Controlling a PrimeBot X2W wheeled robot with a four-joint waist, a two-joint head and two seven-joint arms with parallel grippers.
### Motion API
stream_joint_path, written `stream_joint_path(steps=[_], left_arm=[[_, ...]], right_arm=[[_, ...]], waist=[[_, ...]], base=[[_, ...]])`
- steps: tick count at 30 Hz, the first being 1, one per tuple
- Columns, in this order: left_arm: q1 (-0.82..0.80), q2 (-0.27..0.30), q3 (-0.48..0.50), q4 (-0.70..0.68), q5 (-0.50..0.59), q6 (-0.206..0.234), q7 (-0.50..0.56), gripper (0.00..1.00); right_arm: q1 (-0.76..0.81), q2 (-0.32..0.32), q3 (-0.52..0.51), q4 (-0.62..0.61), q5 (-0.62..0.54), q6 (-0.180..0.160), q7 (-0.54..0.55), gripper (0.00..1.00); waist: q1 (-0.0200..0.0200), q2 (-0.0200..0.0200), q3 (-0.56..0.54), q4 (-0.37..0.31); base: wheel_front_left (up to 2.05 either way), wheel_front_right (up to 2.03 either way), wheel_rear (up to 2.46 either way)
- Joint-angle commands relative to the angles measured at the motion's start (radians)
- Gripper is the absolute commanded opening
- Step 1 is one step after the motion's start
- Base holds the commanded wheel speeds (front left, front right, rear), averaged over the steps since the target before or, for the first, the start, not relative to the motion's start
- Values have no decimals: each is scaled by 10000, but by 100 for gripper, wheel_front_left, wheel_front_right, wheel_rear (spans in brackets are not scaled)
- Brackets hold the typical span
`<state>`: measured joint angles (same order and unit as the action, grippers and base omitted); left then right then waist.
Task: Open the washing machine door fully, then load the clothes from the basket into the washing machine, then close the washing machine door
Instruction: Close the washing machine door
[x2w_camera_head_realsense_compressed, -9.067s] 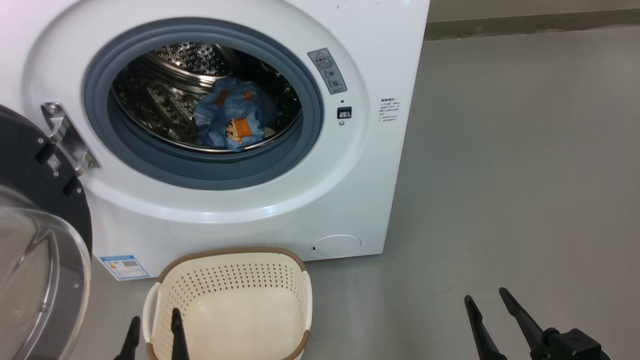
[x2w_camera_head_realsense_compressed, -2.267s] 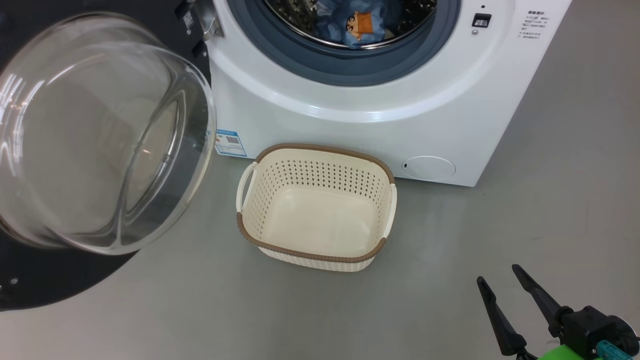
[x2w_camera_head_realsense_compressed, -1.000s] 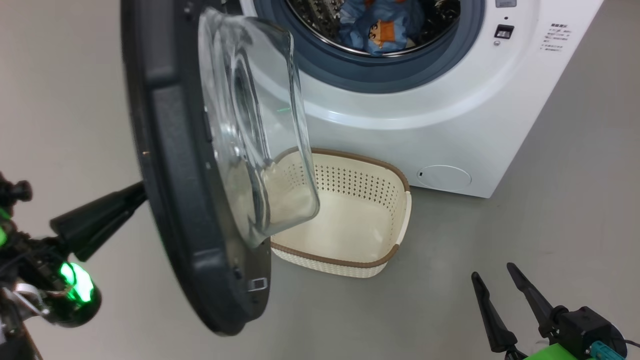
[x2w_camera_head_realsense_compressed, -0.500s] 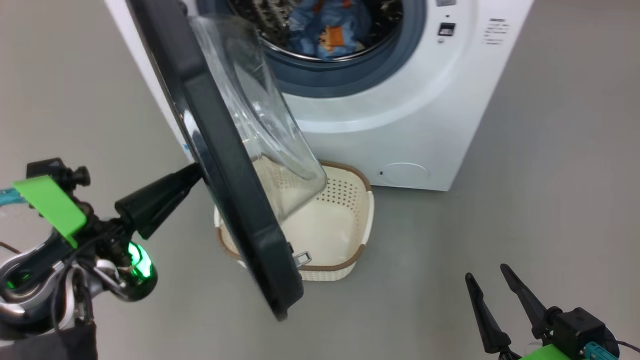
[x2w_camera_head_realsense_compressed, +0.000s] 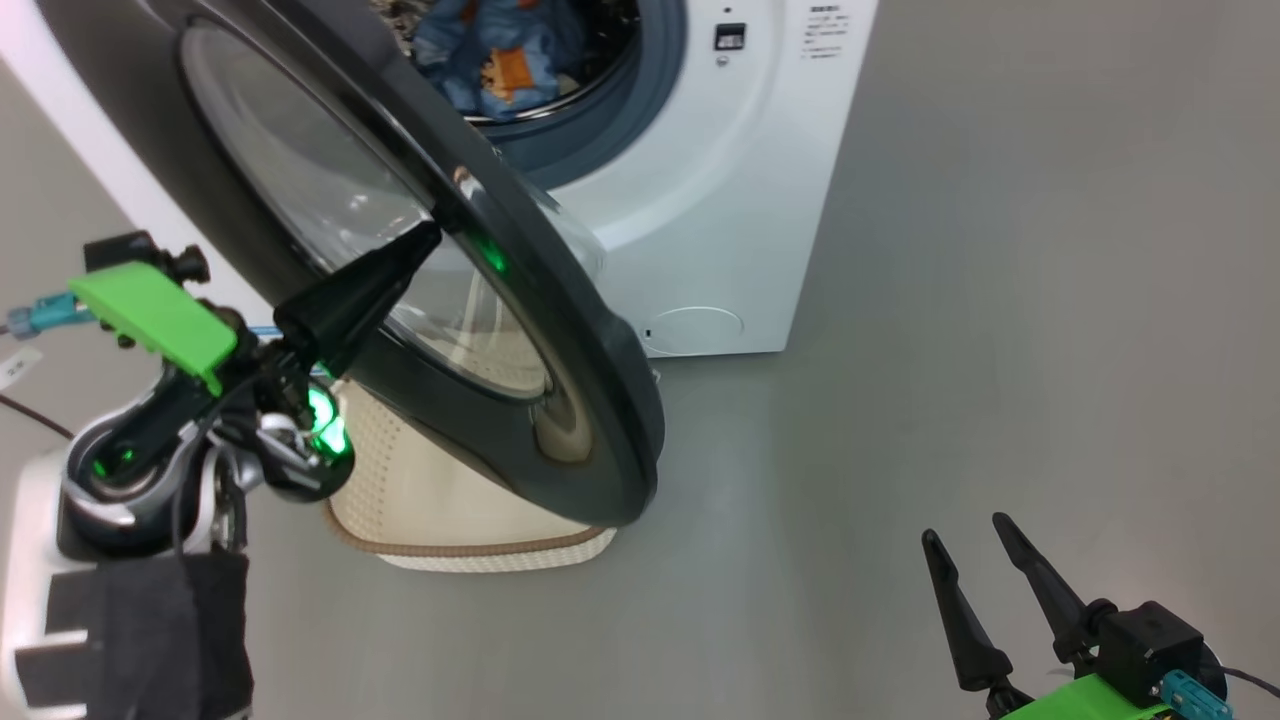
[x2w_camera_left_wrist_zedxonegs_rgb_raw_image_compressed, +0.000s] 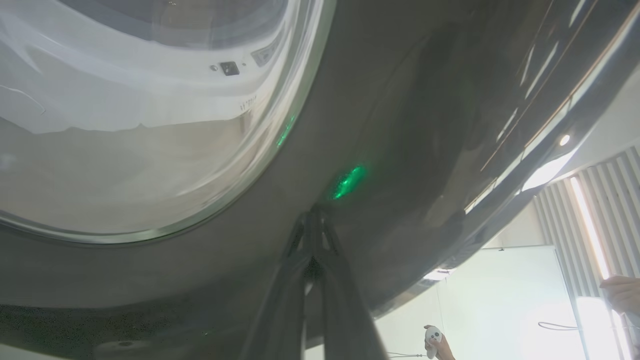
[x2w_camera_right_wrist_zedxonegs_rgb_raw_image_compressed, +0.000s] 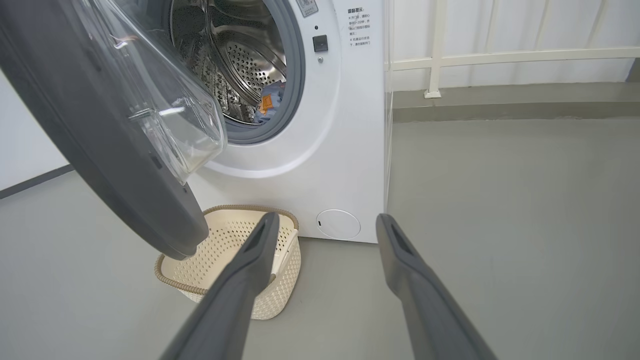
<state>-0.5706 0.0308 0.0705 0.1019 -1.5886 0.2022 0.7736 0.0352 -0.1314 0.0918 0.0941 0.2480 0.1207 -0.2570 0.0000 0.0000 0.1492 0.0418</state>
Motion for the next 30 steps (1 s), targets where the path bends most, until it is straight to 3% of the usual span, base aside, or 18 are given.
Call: stream_joint_path(steps=[1,16,21,28,29,30], left_arm=[[-570,195,115,25,30,-216,-141,0],[-1751,296,-351,2564,556,-1460,-1046,0],[-1515,610,-431,2562,963,-1648,-1201,0],[-399,1185,-599,1557,2006,-1778,-1802,0],[-213,1257,-616,1377,2195,-1800,-1951,9],[-21,1365,-641,1206,2467,-1805,-2154,29]], right_arm=[[-373,-43,281,-203,14,100,-48,100],[-473,54,308,-142,47,100,-48,100],[-399,90,248,-154,30,100,-48,100],[-188,137,53,-192,-6,100,-48,100],[-171,133,31,-200,-13,100,-48,100],[-158,127,23,-211,-21,100,-48,100]], waist=[[0,0,133,-352],[0,0,92,-918],[0,0,28,-915],[0,0,-132,-637],[0,0,-161,-597],[0,0,-181,-563]], base=[[0,0,0],[0,0,0],[0,0,0],[0,0,0],[0,0,0],[0,0,0]])
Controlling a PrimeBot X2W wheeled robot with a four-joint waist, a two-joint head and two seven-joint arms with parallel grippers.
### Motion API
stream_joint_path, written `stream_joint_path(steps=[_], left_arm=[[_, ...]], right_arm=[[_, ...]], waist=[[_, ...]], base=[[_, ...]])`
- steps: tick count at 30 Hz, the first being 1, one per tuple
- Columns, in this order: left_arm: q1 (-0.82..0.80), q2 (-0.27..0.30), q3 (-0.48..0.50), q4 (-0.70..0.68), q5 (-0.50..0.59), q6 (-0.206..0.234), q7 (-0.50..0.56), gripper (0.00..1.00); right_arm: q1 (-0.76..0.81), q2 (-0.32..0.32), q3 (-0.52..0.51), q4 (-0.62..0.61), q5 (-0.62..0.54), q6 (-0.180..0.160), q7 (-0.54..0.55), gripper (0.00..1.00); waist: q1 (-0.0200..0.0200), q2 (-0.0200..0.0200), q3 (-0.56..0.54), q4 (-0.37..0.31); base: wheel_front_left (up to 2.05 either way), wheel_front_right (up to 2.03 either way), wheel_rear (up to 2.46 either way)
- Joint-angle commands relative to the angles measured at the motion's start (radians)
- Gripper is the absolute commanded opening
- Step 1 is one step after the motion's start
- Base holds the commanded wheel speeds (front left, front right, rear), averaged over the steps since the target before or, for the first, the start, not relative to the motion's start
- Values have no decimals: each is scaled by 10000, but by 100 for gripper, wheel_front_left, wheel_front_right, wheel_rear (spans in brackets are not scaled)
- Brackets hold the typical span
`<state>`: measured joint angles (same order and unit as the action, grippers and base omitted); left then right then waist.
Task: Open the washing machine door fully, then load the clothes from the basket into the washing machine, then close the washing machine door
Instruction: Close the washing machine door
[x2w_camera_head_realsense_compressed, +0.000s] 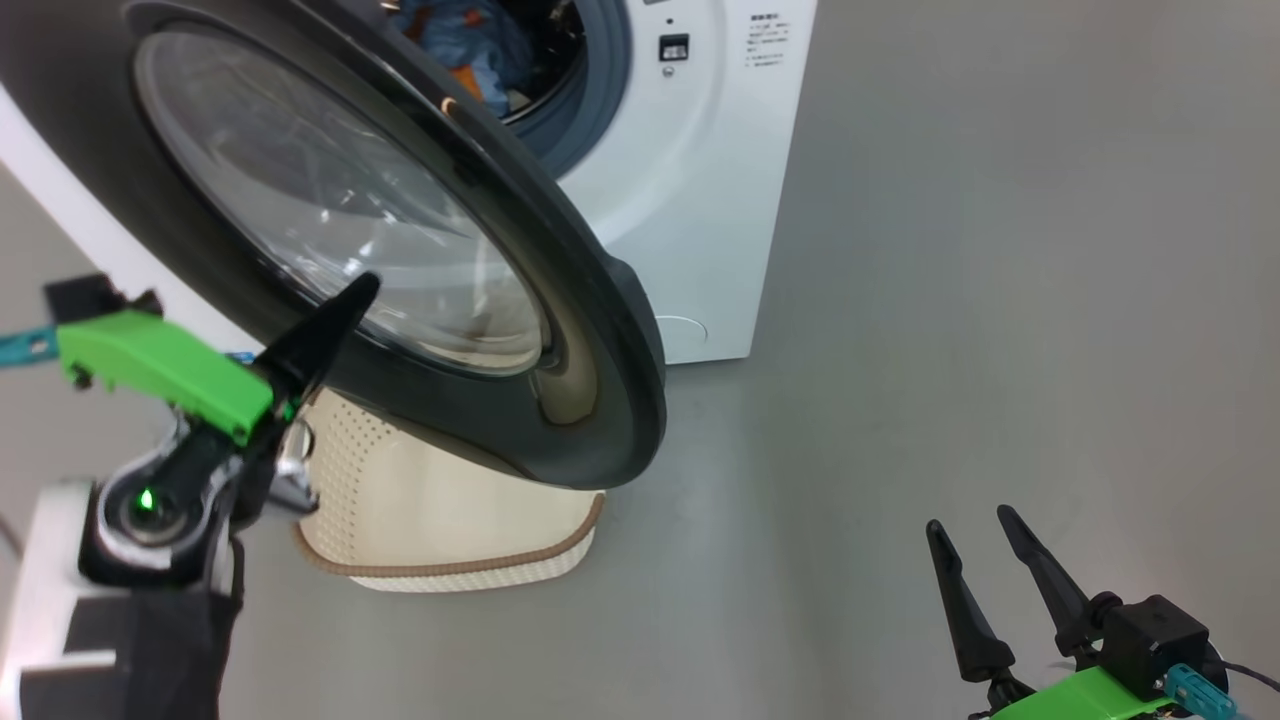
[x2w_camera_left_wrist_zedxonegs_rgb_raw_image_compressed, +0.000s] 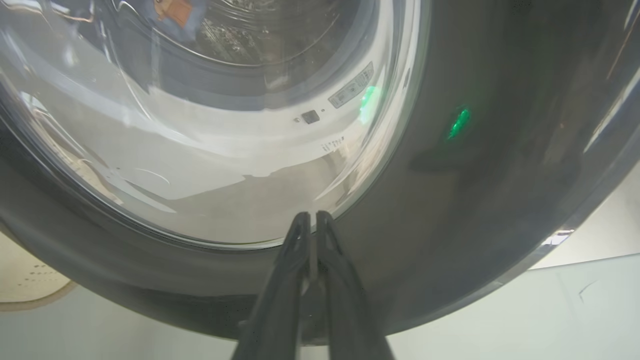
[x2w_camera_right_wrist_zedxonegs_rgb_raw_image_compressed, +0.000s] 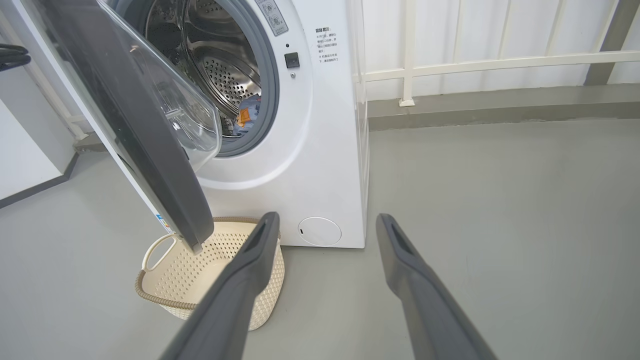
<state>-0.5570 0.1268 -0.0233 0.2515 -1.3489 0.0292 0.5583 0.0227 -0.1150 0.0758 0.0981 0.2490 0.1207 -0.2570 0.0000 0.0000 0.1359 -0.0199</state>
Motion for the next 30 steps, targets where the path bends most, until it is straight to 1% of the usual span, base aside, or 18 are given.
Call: stream_joint_path(steps=[1,2,3,5,9,12,15,18,21,23,26,30], left_arm=[[28,472,256,-458,306,-101,-181,48],[205,469,256,-626,435,-156,-354,96],[388,515,248,-783,639,-219,-561,100],[786,597,186,-1068,1076,-358,-963,100],[1677,982,-68,-1535,2300,-831,-1878,100],[2369,1164,-169,-1796,3207,-950,-2701,100],[2995,1328,-246,-2065,4516,-868,-3920,100],[3617,1442,-419,-2206,5899,-601,-5139,100],[4179,1450,-635,-2094,7008,-305,-6202,100],[4516,1217,-673,-1934,7312,-189,-6946,100],[4983,1085,-982,-1460,7920,-154,-7655,100],[5383,841,-1205,-962,8609,-192,-8110,100]], right_arm=[[-20,-45,173,-261,-36,100,-48,100],[-4,-55,162,-266,-40,100,-48,100],[16,-64,158,-267,-42,100,-48,100],[64,-89,148,-265,-43,100,-48,100],[203,-116,117,-293,-68,100,-48,100],[294,-145,92,-330,-78,100,-48,100],[369,-183,38,-373,-114,100,-48,100],[446,-214,6,-404,-146,100,-48,100],[511,-239,-25,-408,-163,100,-48,100],[558,-249,-66,-413,-173,100,-48,100],[642,-255,-128,-427,-184,100,-48,100],[737,-261,-196,-463,-196,100,-48,100]], waist=[[0,0,-68,92],[0,0,-97,130],[0,0,-133,155],[0,0,-212,194],[0,0,-426,211],[0,0,-495,195],[0,0,-537,186],[0,0,-559,184],[0,0,-606,193],[0,0,-651,208],[0,0,-705,248],[0,0,-759,260]], base=[[0,0,0],[0,0,0],[0,0,0],[0,0,0],[0,0,0],[0,0,0],[0,0,0],[0,0,0],[0,0,0],[0,0,0],[0,0,0],[0,0,0]])
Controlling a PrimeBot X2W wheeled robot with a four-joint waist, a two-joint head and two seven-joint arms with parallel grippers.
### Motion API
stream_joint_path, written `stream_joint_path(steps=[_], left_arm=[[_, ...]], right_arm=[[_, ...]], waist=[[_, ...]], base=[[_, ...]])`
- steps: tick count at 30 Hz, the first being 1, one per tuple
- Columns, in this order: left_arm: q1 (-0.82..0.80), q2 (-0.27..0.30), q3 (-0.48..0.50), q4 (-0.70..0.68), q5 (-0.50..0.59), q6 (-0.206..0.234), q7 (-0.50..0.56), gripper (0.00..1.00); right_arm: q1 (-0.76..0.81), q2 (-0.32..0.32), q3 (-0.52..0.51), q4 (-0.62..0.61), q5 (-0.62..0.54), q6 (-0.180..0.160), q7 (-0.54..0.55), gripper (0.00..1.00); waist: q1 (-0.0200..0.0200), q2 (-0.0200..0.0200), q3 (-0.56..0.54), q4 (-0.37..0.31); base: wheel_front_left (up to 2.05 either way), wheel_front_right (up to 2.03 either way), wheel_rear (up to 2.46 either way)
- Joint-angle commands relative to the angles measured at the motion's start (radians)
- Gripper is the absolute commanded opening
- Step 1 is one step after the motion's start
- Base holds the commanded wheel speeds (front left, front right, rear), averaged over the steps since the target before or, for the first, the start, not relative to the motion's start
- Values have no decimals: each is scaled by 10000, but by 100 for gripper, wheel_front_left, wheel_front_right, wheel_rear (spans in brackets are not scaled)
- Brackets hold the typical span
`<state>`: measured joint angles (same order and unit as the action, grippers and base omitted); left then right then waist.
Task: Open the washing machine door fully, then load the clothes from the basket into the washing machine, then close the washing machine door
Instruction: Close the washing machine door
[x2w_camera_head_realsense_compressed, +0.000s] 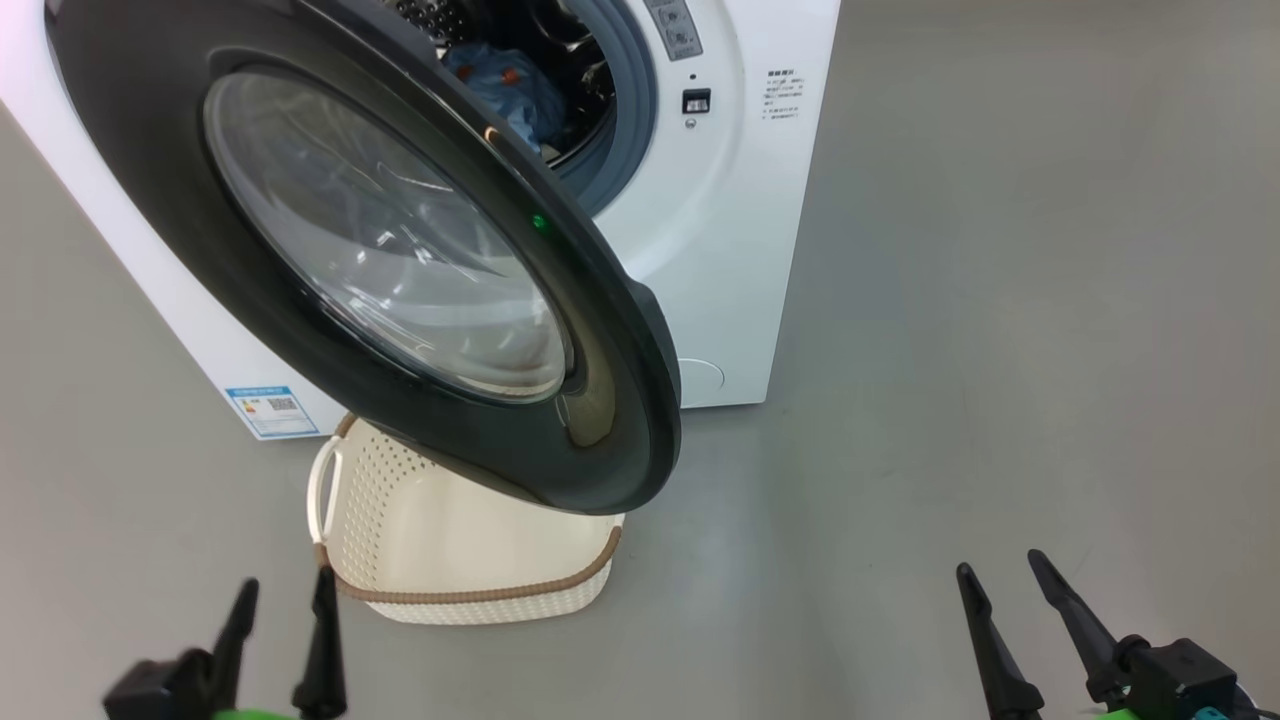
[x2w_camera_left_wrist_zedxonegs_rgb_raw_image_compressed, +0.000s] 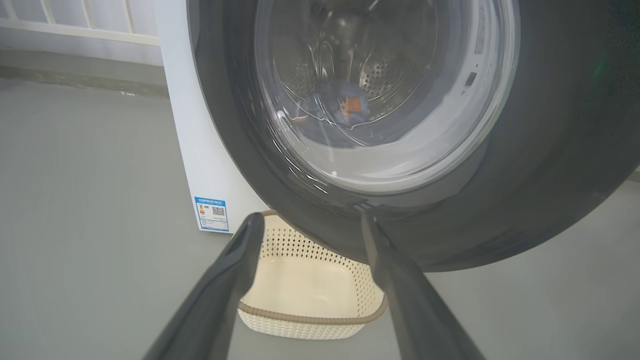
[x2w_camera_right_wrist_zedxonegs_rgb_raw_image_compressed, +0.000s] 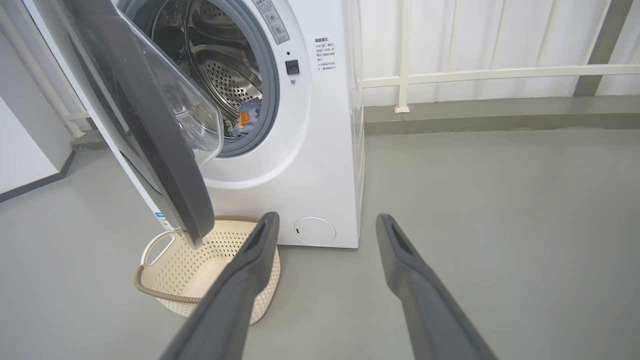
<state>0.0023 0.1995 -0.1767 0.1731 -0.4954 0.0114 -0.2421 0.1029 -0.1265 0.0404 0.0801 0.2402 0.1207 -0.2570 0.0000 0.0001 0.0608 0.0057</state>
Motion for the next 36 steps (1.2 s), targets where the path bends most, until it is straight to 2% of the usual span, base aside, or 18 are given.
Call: stream_joint_path(steps=[1,6,15,23,36], left_arm=[[-119,6,345,-103,164,-54,-148,100],[206,-484,792,-188,646,-150,-190,100],[928,-1333,2194,-806,1641,-801,-195,100],[1174,-1482,2540,-861,1972,-1146,-196,100],[1241,-1491,2630,-847,1746,-1123,-196,100]], right_arm=[[-42,-142,129,-298,-112,100,-48,100],[50,-125,41,-364,-127,100,-48,100],[288,-19,-136,-378,-191,100,-48,100],[369,25,-195,-332,-199,100,-48,100],[448,60,-220,-326,-203,100,-48,100]], waist=[[0,-1,-12,8],[0,-1,-1,28],[0,-1,-144,-15],[0,-1,-256,-62],[0,-1,-378,-27]], base=[[0,0,0],[0,0,0],[0,0,0],[0,0,0],[0,0,0]])
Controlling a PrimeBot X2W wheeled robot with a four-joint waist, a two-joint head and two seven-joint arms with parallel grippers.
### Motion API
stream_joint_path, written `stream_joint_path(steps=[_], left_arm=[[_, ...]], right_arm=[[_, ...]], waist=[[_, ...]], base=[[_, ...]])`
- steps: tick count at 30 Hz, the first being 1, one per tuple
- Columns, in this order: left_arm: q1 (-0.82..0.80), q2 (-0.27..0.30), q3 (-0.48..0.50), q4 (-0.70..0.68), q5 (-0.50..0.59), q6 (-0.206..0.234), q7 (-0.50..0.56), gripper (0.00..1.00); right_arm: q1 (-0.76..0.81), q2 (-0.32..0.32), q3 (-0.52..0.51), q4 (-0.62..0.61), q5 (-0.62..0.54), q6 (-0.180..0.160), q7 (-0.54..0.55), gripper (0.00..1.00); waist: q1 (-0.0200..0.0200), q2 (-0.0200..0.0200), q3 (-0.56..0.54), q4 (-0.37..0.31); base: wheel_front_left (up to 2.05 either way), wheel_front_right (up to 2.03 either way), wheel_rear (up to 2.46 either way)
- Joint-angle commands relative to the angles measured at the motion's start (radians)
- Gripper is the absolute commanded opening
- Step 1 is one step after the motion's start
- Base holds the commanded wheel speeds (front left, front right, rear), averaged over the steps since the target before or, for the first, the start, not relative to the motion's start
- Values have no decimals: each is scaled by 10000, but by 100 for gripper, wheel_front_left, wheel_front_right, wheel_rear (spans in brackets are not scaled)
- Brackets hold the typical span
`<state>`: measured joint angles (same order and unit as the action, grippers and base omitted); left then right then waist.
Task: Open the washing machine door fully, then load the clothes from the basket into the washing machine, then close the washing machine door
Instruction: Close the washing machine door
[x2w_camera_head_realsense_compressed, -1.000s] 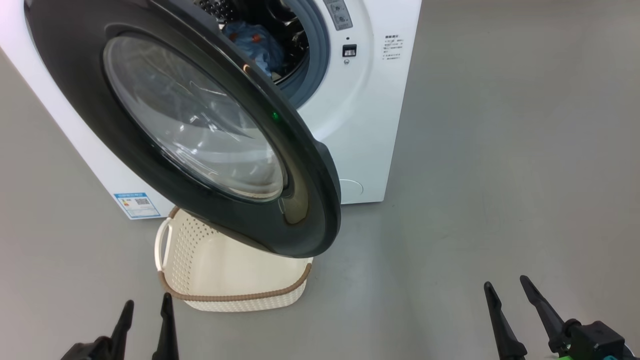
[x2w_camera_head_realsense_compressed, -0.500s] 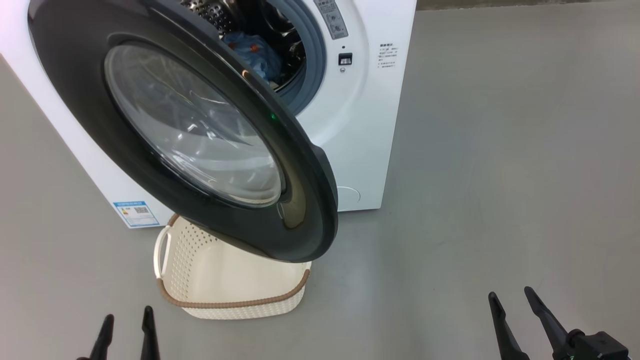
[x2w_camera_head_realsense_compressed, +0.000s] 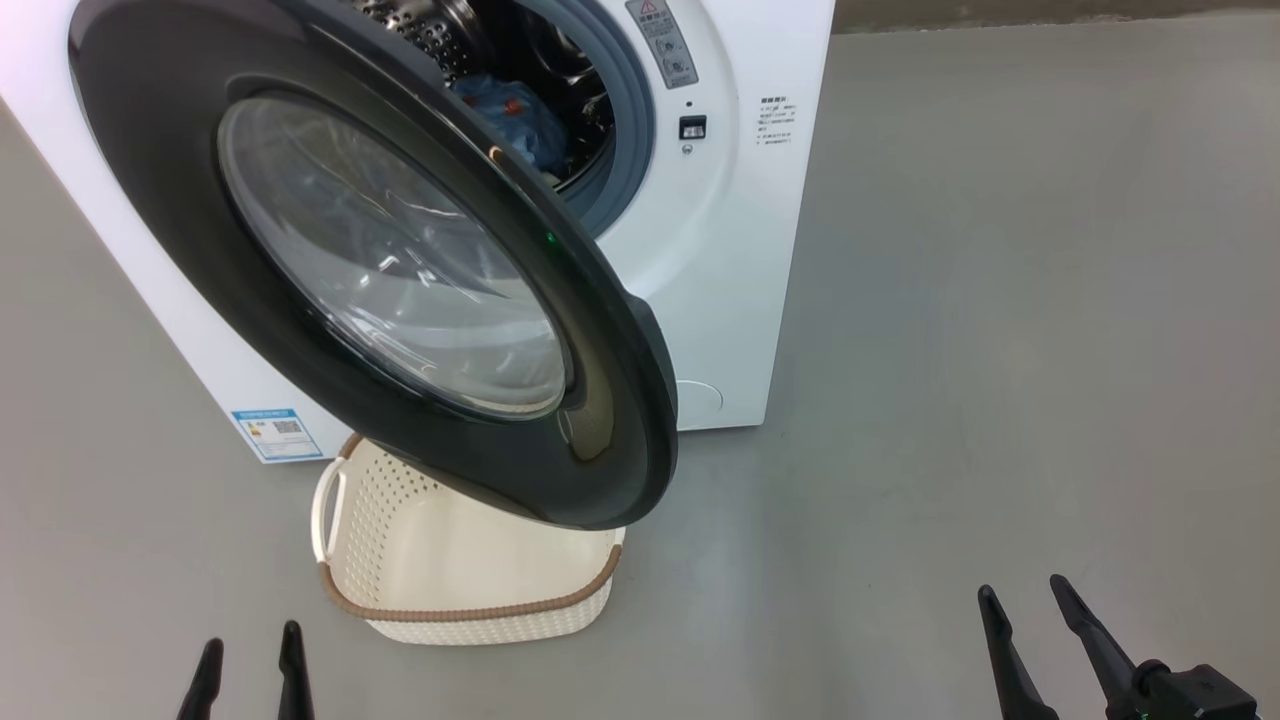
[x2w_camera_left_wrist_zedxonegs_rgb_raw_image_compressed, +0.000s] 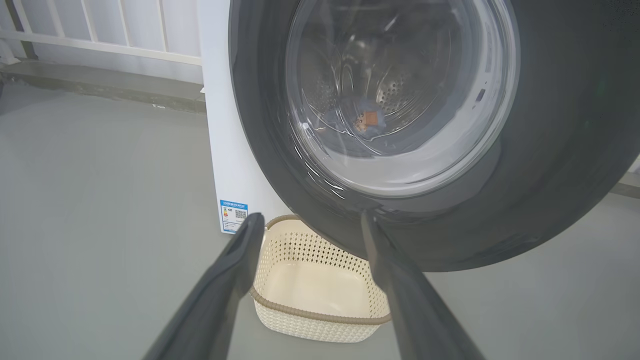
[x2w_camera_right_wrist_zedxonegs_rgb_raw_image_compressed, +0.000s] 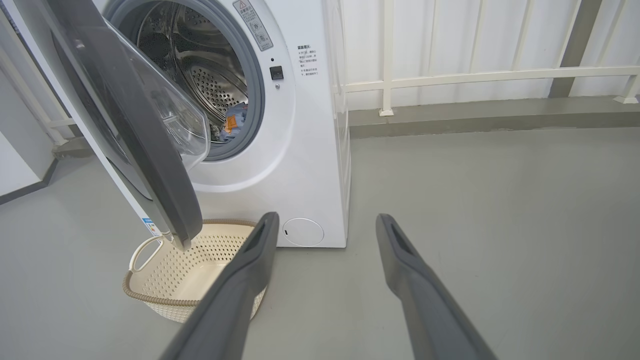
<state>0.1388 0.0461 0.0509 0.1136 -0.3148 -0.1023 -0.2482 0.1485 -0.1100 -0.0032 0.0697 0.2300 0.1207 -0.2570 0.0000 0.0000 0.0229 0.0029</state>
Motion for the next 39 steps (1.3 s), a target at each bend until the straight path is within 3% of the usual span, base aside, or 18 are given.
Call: stream_joint_path(steps=[1,3,4,5,6,14,22,31,39], left_arm=[[-102,43,344,-255,-71,27,-135,100],[-95,42,318,-257,-78,29,-135,100],[-97,42,309,-261,-84,30,-135,100],[-95,42,305,-272,-95,38,-135,100],[-92,42,299,-284,-100,47,-135,100],[-10,42,190,-335,-100,109,-135,100],[70,42,191,-307,-168,163,-135,100],[-75,42,-78,-239,-230,201,-135,100],[-329,41,-661,-163,-466,259,-135,100]], right_arm=[[-15,-99,213,-232,-102,100,-48,100],[-14,-97,225,-237,-96,100,-48,100],[-16,-97,231,-244,-86,100,-48,95],[-18,-96,236,-250,-75,100,-48,33],[-20,-95,250,-250,-49,100,-48,0],[-247,-114,290,-401,40,100,-48,0],[-1304,-207,911,-1615,-68,100,-48,0],[-3974,-176,2909,-3088,45,100,-48,0],[-5604,46,4659,-2263,657,100,-48,0]], waist=[[0,0,-1,11],[0,0,0,29],[0,0,0,38],[0,0,-4,45],[0,0,-8,53],[0,0,-62,107],[0,0,-172,114],[0,0,-275,394],[0,0,-212,1175]], base=[[0,0,0],[0,0,0],[0,0,0],[0,0,0],[0,0,0],[0,0,0],[0,0,0],[0,0,0],[0,0,0]])
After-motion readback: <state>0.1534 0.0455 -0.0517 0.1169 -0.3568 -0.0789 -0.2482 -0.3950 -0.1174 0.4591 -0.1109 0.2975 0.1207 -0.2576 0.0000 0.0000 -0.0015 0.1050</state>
